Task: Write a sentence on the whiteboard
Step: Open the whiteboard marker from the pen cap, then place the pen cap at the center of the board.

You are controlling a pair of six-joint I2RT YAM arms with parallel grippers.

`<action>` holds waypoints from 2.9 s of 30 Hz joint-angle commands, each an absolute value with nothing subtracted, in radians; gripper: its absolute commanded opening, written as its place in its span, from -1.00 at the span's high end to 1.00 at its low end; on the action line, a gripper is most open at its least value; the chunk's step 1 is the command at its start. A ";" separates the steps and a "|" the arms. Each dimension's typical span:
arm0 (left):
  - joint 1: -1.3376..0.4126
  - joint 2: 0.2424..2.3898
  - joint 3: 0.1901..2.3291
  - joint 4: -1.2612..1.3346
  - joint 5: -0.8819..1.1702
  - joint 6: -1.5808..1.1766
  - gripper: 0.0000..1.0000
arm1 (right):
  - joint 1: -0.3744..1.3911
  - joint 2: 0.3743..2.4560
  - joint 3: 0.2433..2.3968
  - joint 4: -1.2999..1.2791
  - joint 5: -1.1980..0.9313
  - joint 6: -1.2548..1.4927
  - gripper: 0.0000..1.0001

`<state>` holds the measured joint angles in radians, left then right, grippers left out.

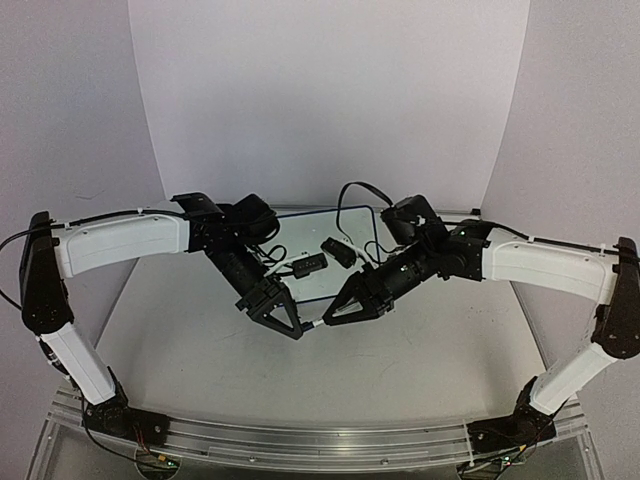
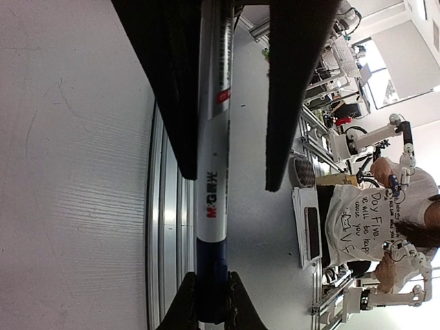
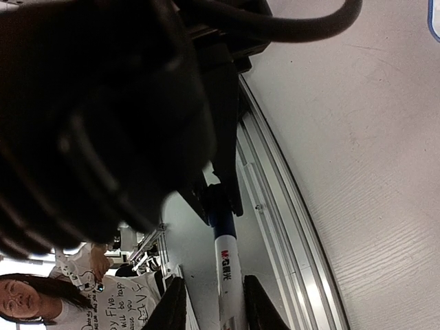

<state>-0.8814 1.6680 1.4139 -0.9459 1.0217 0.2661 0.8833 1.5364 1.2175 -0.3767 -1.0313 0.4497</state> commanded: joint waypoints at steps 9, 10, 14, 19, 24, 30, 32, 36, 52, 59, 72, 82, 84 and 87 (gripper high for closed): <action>-0.877 1.660 1.407 -0.903 1.071 0.275 1.00 | 0.901 1.542 1.260 -0.309 -1.006 0.449 0.69; -0.877 1.659 1.404 -0.900 1.072 0.274 1.00 | 0.901 1.542 1.259 -0.306 -1.007 0.451 0.71; -0.878 1.659 1.394 -0.894 1.080 0.272 1.00 | 0.901 1.540 1.251 -0.287 -1.008 0.457 0.89; -0.878 1.648 1.371 -0.879 1.080 0.272 1.00 | 0.902 1.522 1.223 -0.241 -1.021 0.460 1.00; -0.876 1.600 1.334 -0.865 1.069 0.273 1.00 | 0.844 1.460 1.182 -0.241 -1.068 0.423 1.00; -0.874 1.553 1.280 -0.873 1.065 0.272 1.00 | 0.647 1.340 1.109 -0.247 -1.224 0.404 1.00; -0.874 1.547 1.265 -0.882 1.053 0.271 1.00 | 0.630 1.321 1.114 -0.268 -1.253 0.389 1.00; -0.869 1.518 1.231 -0.861 1.006 0.241 1.00 | 0.602 1.289 1.119 -0.348 -1.266 0.333 1.00; -0.801 1.286 0.743 -0.317 0.179 -0.406 1.00 | 0.595 1.187 1.028 -0.424 -0.692 0.359 1.00; -0.680 1.384 0.727 -0.330 0.155 -0.427 1.00 | 0.595 1.153 0.981 -0.390 -0.594 0.388 1.00; -0.652 1.525 0.772 -0.345 0.132 -0.414 0.85 | 0.605 1.101 0.915 -0.308 -0.563 0.431 1.00; -0.650 1.548 0.787 -0.349 0.124 -0.414 0.11 | 0.611 1.100 0.900 -0.302 -0.532 0.437 1.00; -0.649 1.541 0.790 -0.355 0.118 -0.413 -0.12 | 0.613 1.100 0.899 -0.301 -0.520 0.438 1.00; -0.643 1.525 0.794 -0.365 0.114 -0.411 -0.38 | 0.618 1.099 0.900 -0.296 -0.509 0.441 1.00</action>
